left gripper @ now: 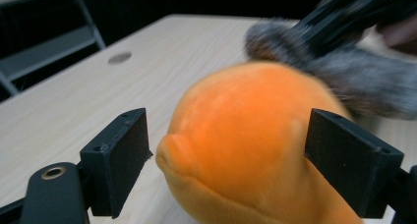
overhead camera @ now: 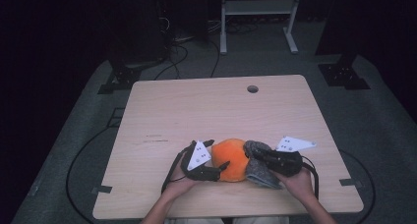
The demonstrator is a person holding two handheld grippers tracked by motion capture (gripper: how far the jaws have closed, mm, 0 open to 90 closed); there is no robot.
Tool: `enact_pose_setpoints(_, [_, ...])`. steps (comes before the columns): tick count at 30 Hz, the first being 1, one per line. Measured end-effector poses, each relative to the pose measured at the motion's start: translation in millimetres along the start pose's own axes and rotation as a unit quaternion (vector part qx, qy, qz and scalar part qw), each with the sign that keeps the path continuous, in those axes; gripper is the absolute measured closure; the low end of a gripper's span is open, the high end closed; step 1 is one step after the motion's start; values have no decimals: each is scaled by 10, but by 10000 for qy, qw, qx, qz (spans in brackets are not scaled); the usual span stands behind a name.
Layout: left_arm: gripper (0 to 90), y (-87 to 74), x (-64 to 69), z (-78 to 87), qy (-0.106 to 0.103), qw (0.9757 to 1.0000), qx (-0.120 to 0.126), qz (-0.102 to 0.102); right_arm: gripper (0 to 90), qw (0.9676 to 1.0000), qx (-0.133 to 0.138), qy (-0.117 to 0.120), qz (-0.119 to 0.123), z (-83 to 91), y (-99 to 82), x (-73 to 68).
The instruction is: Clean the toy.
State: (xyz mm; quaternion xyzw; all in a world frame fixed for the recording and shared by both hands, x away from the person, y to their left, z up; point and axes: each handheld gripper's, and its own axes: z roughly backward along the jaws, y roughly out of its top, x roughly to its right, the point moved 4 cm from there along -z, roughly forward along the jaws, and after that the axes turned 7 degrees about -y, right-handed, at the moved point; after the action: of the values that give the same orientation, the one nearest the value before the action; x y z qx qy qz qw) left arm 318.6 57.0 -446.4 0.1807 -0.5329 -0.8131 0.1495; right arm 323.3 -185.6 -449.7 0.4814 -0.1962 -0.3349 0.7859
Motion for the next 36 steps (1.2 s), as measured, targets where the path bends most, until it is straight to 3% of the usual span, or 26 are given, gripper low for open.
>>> enact_pose_setpoints(1, [178,0,0,0,0,10000,0,0,811,10000,-12,-48,-46,-21,-12,37])
enact_pose_setpoints(2, [222,-27,32,-11,-131,9997,-110,-199,810,9999,-31,-97,-89,-37,-23,72])
enact_pose_setpoints(3, [243,-43,42,-28,-151,9994,-189,-254,810,9998,-56,-143,-101,-47,-29,104])
enact_pose_setpoints(5, [287,-50,41,-44,-148,9993,-236,-239,810,9997,-78,-180,-117,-49,-28,129])
enact_pose_setpoints(6, [307,-57,32,-80,20,9992,-345,-208,810,9996,-44,-261,-123,-16,-6,126])
enact_pose_setpoints(8, [328,-74,22,-117,116,9989,-405,-203,811,9995,103,-281,127,45,53,8])
enact_pose_setpoints(10, [341,-73,-11,-143,234,9989,-415,10,811,9989,262,7,394,75,116,-182])
enact_pose_setpoints(11, [344,-73,-11,-143,234,9989,-415,10,811,9981,263,106,540,62,136,-284])
enact_pose_setpoints(12, [344,-84,-51,-153,317,9985,-402,189,810,9969,250,159,727,29,144,-372])
enact_pose_setpoints(14, [343,-106,-76,-138,276,9983,-386,328,810,9953,148,95,951,-53,128,-453])
enact_pose_setpoints(16, [342,-116,-97,-118,272,9984,-346,358,811,9965,101,62,822,-87,109,-380])
enact_pose_setpoints(18, [344,-121,-102,-113,284,9984,-360,343,811,9971,54,-195,734,-69,91,-259])
enact_pose_setpoints(19, [344,-121,-102,-113,284,9984,-360,343,811,9971,54,-195,734,-69,91,-259])
enact_pose_setpoints(20, [344,-123,-117,-116,262,9983,-348,391,812,9973,-31,-447,583,-20,46,-131])
enact_pose_setpoints(21, [343,-123,-117,-116,262,9983,-348,391,811,9971,-50,-504,560,3,31,-114])
enact_pose_setpoints(23, [343,-135,-141,-119,262,9980,-359,457,812,9972,0,-486,565,34,23,-124])
enact_pose_setpoints(25, [343,-144,-163,-119,286,9976,-362,516,811,9976,149,-110,662,74,37,-248])
enact_pose_setpoints(27, [344,-146,-168,-128,319,9974,-361,537,811,9950,159,197,967,30,51,-450])
enact_pose_setpoints(29, [346,-153,-175,-124,331,9971,-401,549,810,9923,40,220,1218,-51,34,-543])
enact_pose_setpoints(31, [359,-155,-180,-116,343,9969,-370,597,811,9928,-8,115,1191,-81,27,-468])
enact_pose_setpoints(33, [363,-156,-179,-125,344,9969,-371,596,811,9941,-32,-285,1050,-36,30,-305])
enact_pose_setpoints(35, [363,-158,-177,-129,327,9970,-357,598,811,9949,-39,-357,944,-20,28,-248])
enact_pose_setpoints(36, [342,-149,-176,-118,324,9972,-328,590,810,9971,-79,-357,665,0,-2,-111])
